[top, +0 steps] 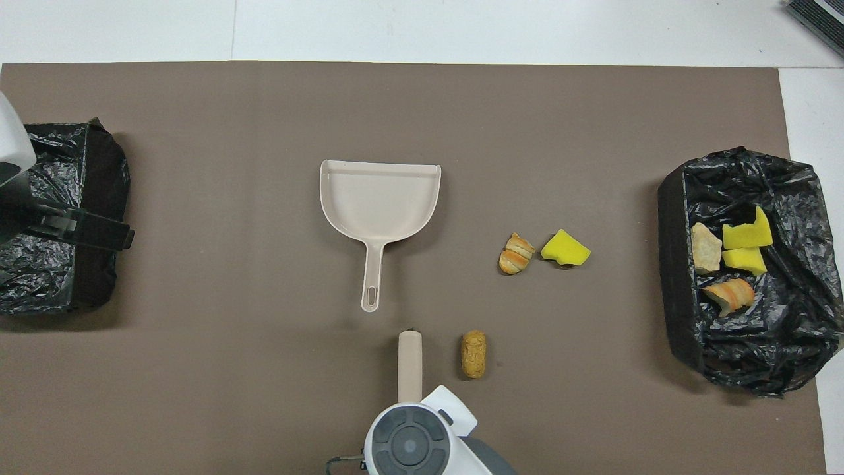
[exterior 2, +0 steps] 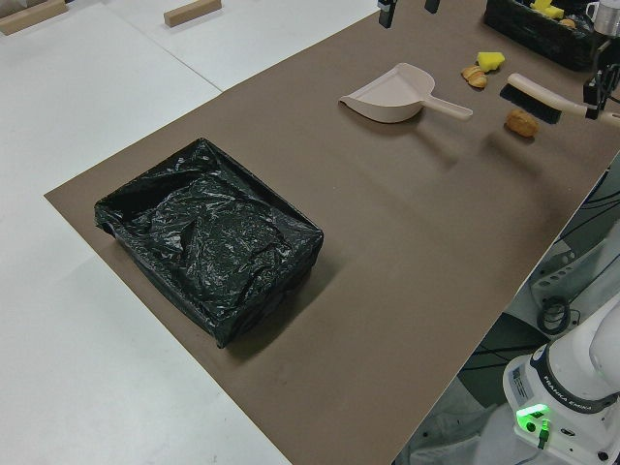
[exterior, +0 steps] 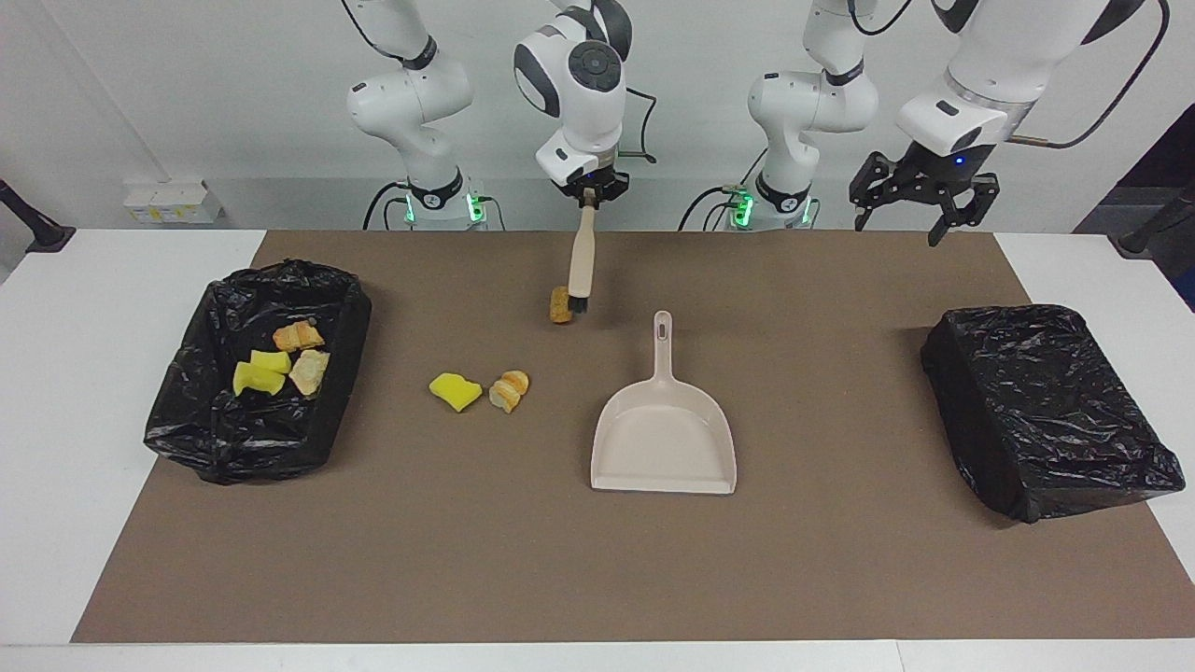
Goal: Sweep and dump trash in bin
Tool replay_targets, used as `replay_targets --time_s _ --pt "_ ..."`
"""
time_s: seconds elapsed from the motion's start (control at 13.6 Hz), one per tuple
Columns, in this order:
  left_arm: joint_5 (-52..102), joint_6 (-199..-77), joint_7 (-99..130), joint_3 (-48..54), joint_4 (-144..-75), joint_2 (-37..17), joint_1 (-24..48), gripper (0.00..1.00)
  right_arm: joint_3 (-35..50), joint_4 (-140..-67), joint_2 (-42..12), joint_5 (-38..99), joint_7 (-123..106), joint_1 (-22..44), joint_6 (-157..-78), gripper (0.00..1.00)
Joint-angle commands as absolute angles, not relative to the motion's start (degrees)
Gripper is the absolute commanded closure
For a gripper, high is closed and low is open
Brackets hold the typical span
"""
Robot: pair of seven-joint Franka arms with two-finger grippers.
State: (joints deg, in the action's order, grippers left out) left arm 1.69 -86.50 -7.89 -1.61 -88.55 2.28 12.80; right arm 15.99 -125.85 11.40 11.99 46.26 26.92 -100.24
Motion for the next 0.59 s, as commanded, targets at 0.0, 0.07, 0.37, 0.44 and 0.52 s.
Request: replay_targets --time_s 0.0,0.07,0.37,0.44,0.52 --pt "2.11 -88.33 -7.12 -2.20 -90.62 3.69 14.24 0.00 16.43 -126.21 12.31 4.26 42.03 21.91 -99.23 1.00" --pt "2.11 -88.42 -7.12 -2.20 -90.70 3.69 14.50 0.00 16.52 -126.04 11.52 1.00 37.14 18.49 -99.40 1.00" --pt "2.20 -90.52 -5.90 -2.11 -92.72 3.78 16.87 0.00 16.44 -125.51 6.60 -6.67 11.75 3.20 -106.60 1.00" --pt "2.20 -91.75 -3.02 -2.11 -93.86 3.78 18.79 0.00 16.52 -124.12 5.20 -9.64 5.34 -0.49 -106.44 1.00" --pt "2.20 -93.50 0.32 -2.11 -95.09 3.78 20.11 0.00 16.61 -123.32 4.23 -13.32 -0.12 -3.66 -106.44 1.00"
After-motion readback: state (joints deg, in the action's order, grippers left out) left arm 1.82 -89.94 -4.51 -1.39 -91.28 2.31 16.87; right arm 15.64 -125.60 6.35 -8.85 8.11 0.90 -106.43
